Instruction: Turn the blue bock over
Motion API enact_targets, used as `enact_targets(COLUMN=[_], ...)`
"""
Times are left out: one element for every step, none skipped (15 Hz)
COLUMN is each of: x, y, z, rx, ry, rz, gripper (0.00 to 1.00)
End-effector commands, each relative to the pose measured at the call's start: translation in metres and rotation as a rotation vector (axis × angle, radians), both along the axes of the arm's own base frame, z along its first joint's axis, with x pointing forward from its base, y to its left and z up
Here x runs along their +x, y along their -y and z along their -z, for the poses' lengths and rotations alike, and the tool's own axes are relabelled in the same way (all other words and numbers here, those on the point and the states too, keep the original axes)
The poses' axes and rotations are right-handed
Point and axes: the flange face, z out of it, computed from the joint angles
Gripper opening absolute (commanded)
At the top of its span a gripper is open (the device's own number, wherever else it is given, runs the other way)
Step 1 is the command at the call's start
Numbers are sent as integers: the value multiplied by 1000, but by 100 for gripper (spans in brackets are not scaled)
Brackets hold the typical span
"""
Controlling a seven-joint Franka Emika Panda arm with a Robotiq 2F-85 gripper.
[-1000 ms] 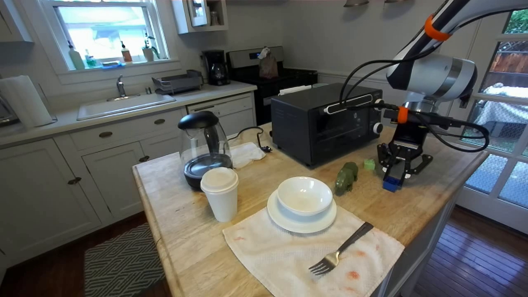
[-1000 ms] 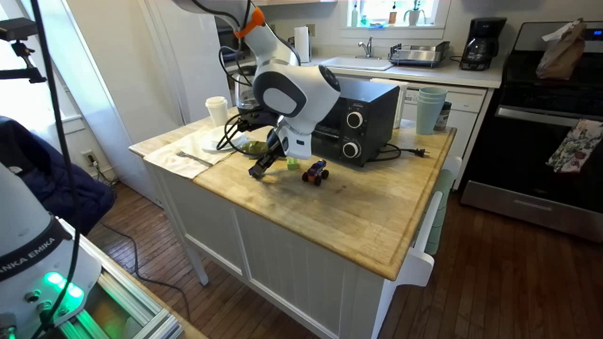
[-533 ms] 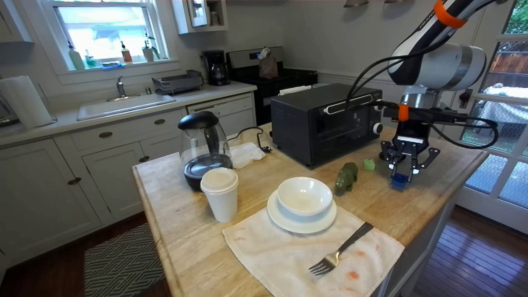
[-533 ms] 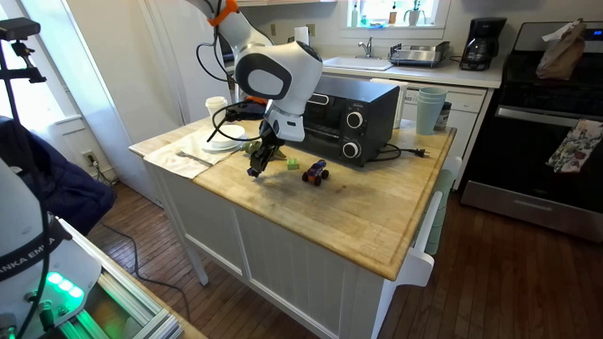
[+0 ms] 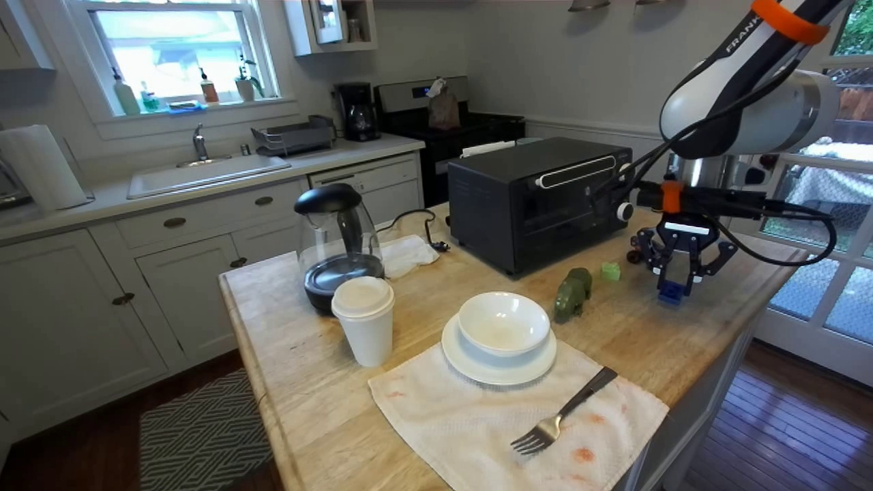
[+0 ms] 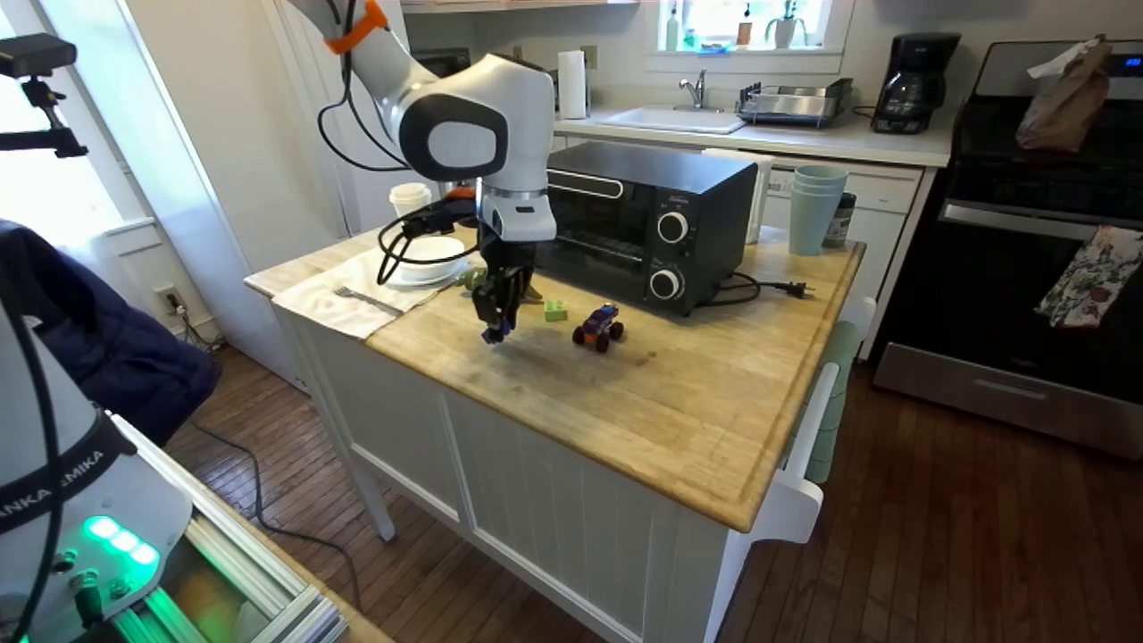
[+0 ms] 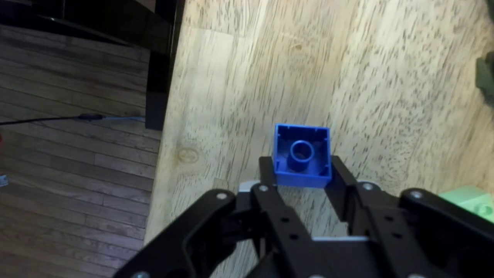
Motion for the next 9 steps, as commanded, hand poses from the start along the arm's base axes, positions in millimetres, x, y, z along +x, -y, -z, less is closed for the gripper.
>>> enact_targets(x=[-12, -14, -14, -15, -17, -18, -19, -18, -18], y=[-13, -16, -18, -19, -21, -23, -25, -26, -27], z=[-12, -13, -14, -13, -13, -12, -10, -10, -10], rx=[-98, -121, -141, -167, -188, -209, -236, -266, -288], ry=[49, 61, 67, 70, 74, 73, 75, 81, 83], rz=[-1, -6, -10, -10, -11, -13, -15, -17, -19], gripper=[12, 12, 12, 12, 12, 12, 12, 12, 12])
